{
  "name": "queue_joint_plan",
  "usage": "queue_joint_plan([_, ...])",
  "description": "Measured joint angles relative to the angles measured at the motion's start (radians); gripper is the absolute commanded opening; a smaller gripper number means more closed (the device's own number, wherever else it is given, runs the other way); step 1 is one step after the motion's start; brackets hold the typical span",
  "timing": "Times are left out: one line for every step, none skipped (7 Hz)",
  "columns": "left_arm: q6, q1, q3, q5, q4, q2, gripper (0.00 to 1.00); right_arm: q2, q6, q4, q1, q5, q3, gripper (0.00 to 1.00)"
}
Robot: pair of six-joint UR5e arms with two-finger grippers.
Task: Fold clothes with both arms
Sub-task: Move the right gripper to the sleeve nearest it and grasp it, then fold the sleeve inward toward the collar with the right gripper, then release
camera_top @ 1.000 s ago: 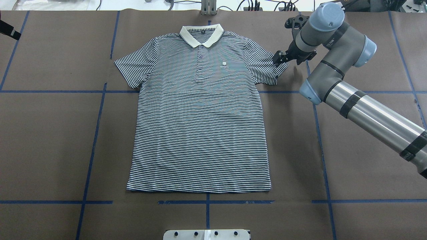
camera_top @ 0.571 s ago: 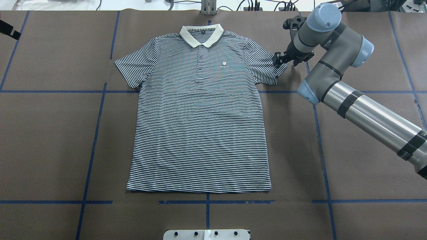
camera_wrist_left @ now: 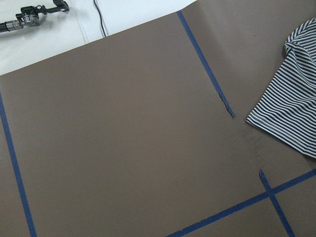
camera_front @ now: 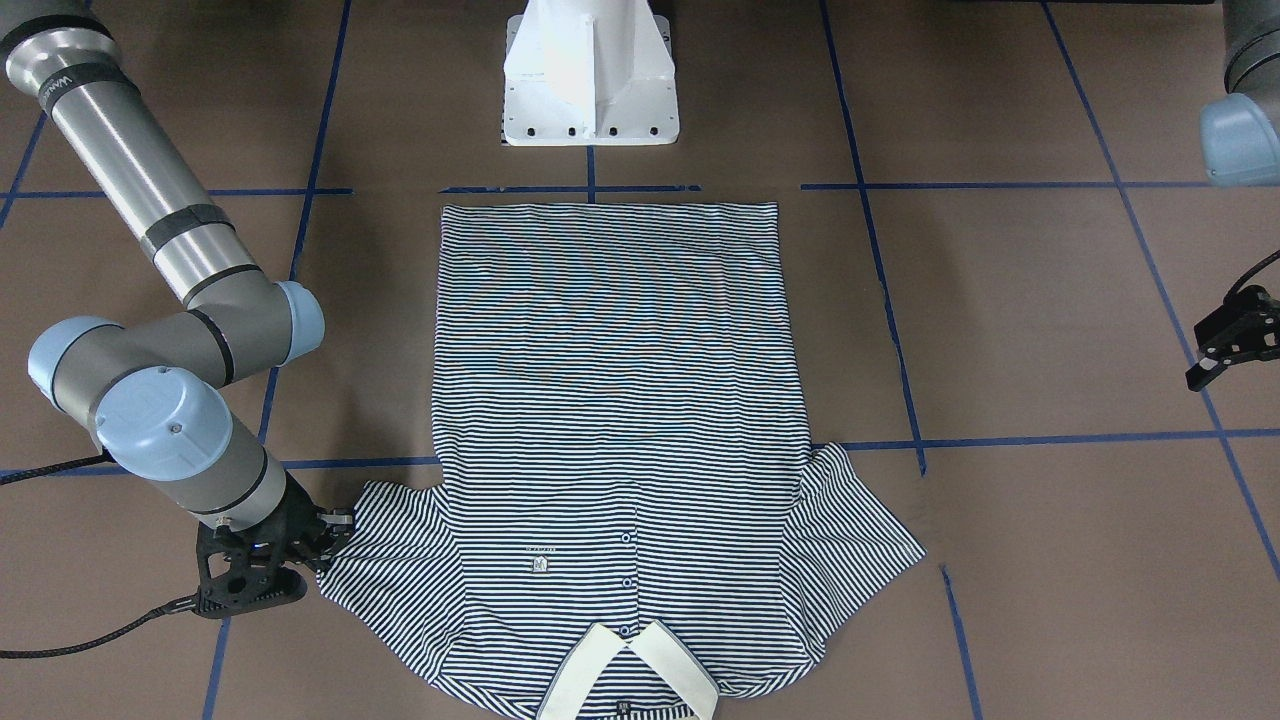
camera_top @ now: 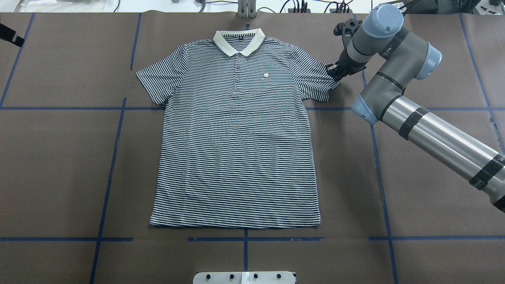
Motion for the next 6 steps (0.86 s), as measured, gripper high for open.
queue_joint_plan([0.0,0.0,-0.001,0.0,0.0,-0.001,1.0,0.005,-0.001,0.0,0.006,0.007,0.014,0.0])
queue_joint_plan([0.0,0.0,-0.003,0.0,0.0,-0.001,1.0,0.007,0.0,-0.001,0.019,0.04,0.046,0.0])
queue_joint_plan([0.0,0.0,-0.005,0.0,0.001,0.0,1.0,0.009,0.006,-0.002,0.03,0.088,0.084,0.0])
queue_joint_plan([0.0,0.0,-0.005,0.0,0.001,0.0,1.0,0.014,0.021,-0.002,0.031,0.116,0.117,0.0])
queue_joint_plan([0.0,0.0,-0.005,0.001,0.0,0.001,1.0,0.033,0.062,-0.003,0.018,0.126,0.136,0.0])
queue_joint_plan([0.001,-0.001,-0.004,0.001,0.0,0.001,1.0,0.077,0.108,-0.011,-0.012,0.108,0.126,0.0])
